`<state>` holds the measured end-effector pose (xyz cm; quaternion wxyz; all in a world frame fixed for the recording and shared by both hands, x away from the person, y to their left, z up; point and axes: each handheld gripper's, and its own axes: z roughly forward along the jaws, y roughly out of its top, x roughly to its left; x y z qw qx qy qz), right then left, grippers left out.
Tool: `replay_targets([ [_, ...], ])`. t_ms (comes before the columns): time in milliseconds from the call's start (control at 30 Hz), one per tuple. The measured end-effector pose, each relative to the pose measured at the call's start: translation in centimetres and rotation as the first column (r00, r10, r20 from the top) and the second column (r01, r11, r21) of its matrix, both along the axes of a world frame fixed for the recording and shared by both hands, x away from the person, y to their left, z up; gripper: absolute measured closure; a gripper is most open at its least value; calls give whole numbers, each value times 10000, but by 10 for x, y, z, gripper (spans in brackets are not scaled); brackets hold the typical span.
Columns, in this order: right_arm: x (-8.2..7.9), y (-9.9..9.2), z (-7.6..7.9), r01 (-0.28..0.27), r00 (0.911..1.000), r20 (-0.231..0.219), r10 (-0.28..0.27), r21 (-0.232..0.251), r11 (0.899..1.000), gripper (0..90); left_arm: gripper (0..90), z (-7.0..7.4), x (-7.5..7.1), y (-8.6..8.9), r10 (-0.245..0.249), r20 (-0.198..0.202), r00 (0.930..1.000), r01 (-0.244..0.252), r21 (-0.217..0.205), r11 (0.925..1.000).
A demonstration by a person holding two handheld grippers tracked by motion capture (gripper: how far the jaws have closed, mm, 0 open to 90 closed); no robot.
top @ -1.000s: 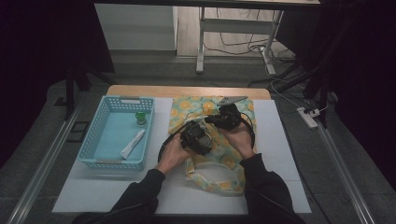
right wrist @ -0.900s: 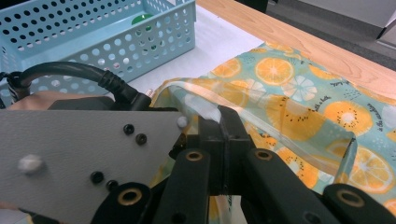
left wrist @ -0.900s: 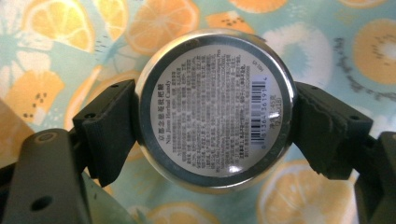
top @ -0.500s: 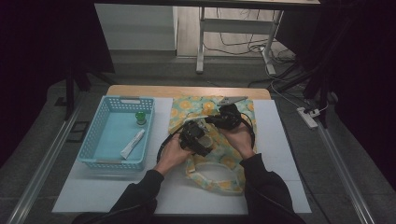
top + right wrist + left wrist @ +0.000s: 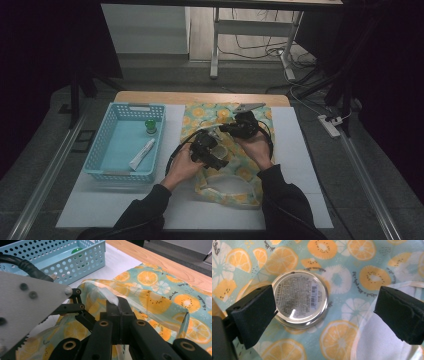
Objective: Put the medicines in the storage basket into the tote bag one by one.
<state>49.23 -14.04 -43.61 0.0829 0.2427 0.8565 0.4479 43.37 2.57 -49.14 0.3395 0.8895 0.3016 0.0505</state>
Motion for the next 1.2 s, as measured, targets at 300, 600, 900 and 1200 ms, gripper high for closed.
replay_targets([
  [300, 0, 0, 0, -9, 10000, -27, 9, -5, 10000, 896, 15, 10, -9, 10, -172, -325, 9993, 149, -721, 9973],
  [600, -1, 1, 0, -57, 10000, -40, 57, -37, 10000, 896, 0, 21, -22, 22, -519, -411, 9978, 464, -1254, 9910],
  [900, -1, 1, 0, -72, 10000, -45, 72, -35, 10000, 896, 0, 28, -34, 46, -360, -320, 9988, 307, -1509, 9881],
  [1200, -2, 2, -1, -103, 9999, -38, 102, -133, 9999, 896, 0, 30, -43, 75, 71, -280, 9996, -118, -1702, 9853],
])
